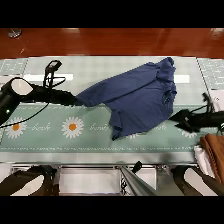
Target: Fold the shirts.
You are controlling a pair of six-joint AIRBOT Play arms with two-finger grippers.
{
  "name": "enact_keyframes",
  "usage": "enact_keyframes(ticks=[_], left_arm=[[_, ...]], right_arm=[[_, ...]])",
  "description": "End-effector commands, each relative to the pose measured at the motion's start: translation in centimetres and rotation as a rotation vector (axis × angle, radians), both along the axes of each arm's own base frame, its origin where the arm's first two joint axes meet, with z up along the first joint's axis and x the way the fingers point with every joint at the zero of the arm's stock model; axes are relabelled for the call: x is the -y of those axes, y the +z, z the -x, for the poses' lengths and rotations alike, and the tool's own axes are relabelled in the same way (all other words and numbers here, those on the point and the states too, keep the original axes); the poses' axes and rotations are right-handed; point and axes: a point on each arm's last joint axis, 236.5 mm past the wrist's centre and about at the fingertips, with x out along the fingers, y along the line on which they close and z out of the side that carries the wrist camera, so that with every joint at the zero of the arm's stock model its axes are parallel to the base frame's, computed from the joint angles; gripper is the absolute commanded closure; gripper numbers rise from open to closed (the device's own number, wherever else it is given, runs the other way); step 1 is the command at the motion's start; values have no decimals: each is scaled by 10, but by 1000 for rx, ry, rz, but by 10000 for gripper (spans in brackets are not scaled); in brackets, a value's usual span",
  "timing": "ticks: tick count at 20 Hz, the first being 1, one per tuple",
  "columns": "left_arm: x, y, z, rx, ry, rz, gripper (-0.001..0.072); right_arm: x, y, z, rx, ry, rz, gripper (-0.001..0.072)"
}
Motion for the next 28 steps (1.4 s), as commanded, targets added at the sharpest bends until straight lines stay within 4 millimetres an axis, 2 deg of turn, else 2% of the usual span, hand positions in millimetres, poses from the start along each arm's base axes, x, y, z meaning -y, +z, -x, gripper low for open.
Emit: enact_keyframes(ticks=[1, 5, 9, 14, 17, 20, 21, 24, 25, 27, 28], left_arm=[[0, 0, 1, -3, -3, 0, 692], [0, 0, 1, -5, 1, 1, 692], [0, 0, 1, -8, 7, 4, 692], [0, 0, 1, -8, 7, 4, 692], [0, 0, 0, -7, 7, 3, 692], [0, 1, -2, 4, 13, 3, 692], [-1, 1, -4, 10, 16, 3, 692], [-2, 2, -8, 26, 25, 3, 692], [-2, 3, -8, 28, 26, 3, 692], [-3, 4, -10, 37, 28, 0, 693], [-6, 9, -13, 57, 24, -16, 693]], right_arm=[[-35, -23, 14, 29, -95, -136, 121], [-38, -35, 20, 17, -124, -140, 124], [-39, -35, 10, 45, -141, -127, 127], [-81, -43, -4, 86, -77, -54, 129], [-95, -46, -12, 100, -103, -24, 147], [-108, -41, -30, 159, -162, -25, 246], [-110, -40, -35, 174, -183, -19, 252], [-108, -38, -43, 196, -223, -17, 628], [-109, -37, -44, 200, -221, -18, 691], [-115, -24, -51, 244, -167, -25, 692], [-122, -6, -60, 301, -101, -32, 692]])
